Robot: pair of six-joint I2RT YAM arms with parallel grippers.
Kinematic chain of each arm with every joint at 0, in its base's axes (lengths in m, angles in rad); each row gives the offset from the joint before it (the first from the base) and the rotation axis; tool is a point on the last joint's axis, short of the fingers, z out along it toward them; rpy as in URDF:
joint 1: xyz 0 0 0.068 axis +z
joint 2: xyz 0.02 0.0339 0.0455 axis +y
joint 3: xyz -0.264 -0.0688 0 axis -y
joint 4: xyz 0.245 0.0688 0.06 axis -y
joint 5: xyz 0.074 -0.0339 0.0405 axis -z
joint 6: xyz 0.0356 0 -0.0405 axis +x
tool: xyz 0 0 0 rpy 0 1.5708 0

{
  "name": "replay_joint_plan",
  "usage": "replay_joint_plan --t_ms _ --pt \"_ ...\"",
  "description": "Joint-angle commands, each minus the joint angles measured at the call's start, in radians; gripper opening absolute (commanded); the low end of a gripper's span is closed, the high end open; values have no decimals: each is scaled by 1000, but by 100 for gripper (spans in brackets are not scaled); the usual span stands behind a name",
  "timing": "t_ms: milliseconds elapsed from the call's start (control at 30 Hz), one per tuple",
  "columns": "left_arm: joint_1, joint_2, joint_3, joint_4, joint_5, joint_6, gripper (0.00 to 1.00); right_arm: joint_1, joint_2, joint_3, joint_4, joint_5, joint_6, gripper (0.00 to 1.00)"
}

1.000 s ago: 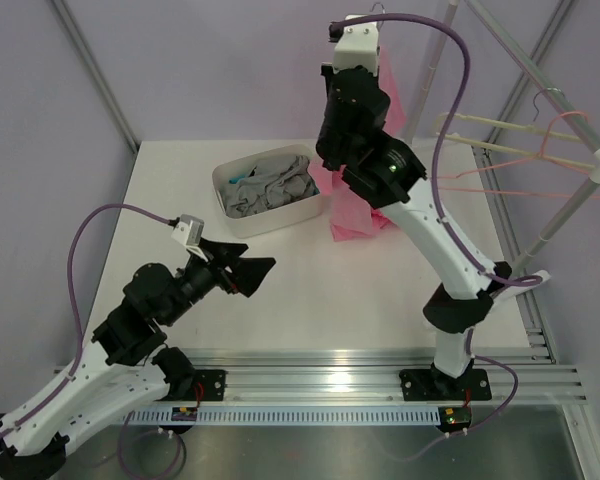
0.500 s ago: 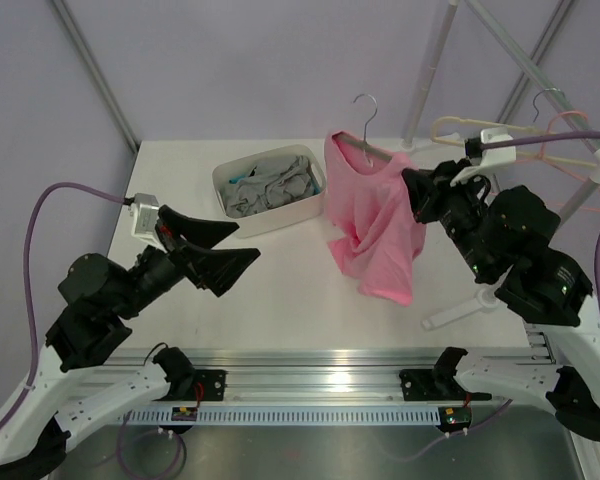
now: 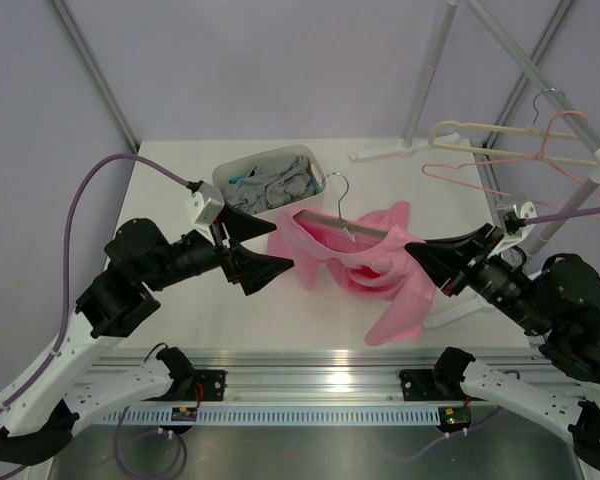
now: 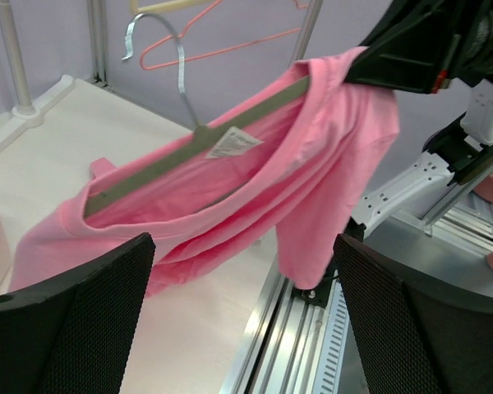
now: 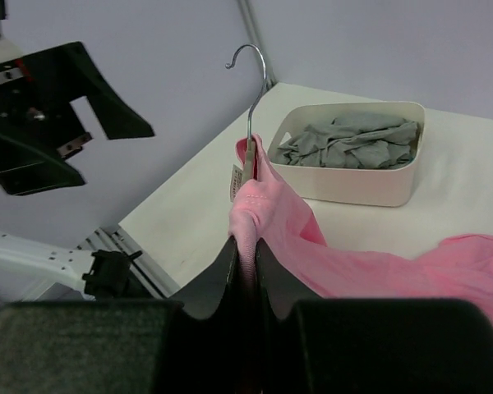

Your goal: Remove the t-shirt from the hanger

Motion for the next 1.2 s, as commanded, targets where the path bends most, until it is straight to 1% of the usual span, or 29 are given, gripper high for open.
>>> replay_joint_plan --t_ms 0,33,67,133,233,267,333,367,433,533,600,767,800,833,933,1033,1067,1100,1167 --pt "-3 8 20 40 27 49 92 8 -64 -24 93 -136 58 0" --pt "-2 16 20 54 42 44 92 8 -77 -40 100 -167 64 0" --pt "-3 26 23 66 95 42 92 8 -92 -47 115 -182 72 0" --pt "-2 68 38 97 151 39 92 8 -103 -61 124 -222 80 0" --pt "-2 124 71 123 266 42 86 8 -110 -83 146 -257 87 0" --pt "-2 137 74 149 336 38 82 8 -110 -87 159 -264 91 0" --pt "-2 167 83 171 404 30 79 9 -113 -106 185 -277 98 0" --pt "-2 177 86 171 403 30 76 8 -113 -110 195 -293 100 0" --pt "-2 191 89 160 380 42 76 9 -113 -121 215 -303 109 0" --pt "-2 203 81 168 422 58 74 9 -117 -133 230 -316 123 0" --pt "-3 218 83 163 476 62 68 9 -121 -142 236 -317 126 0" --pt "-2 246 81 165 533 44 61 8 -129 -153 252 -304 130 0" --pt "-2 255 74 172 548 41 54 8 -130 -152 253 -308 132 0" --pt "-2 258 69 187 576 30 49 8 -132 -155 256 -310 135 0" --pt "-2 261 55 197 584 25 31 8 -144 -172 276 -304 150 0" --pt "-2 254 43 221 606 13 26 8 -144 -178 278 -299 153 0" --pt "-2 251 42 232 614 7 21 8 -141 -178 273 -305 155 0" --pt "-2 251 39 243 622 1 19 9 -137 -178 271 -308 155 0" --pt "-2 235 23 283 628 -24 18 8 -133 -182 265 -310 157 0"
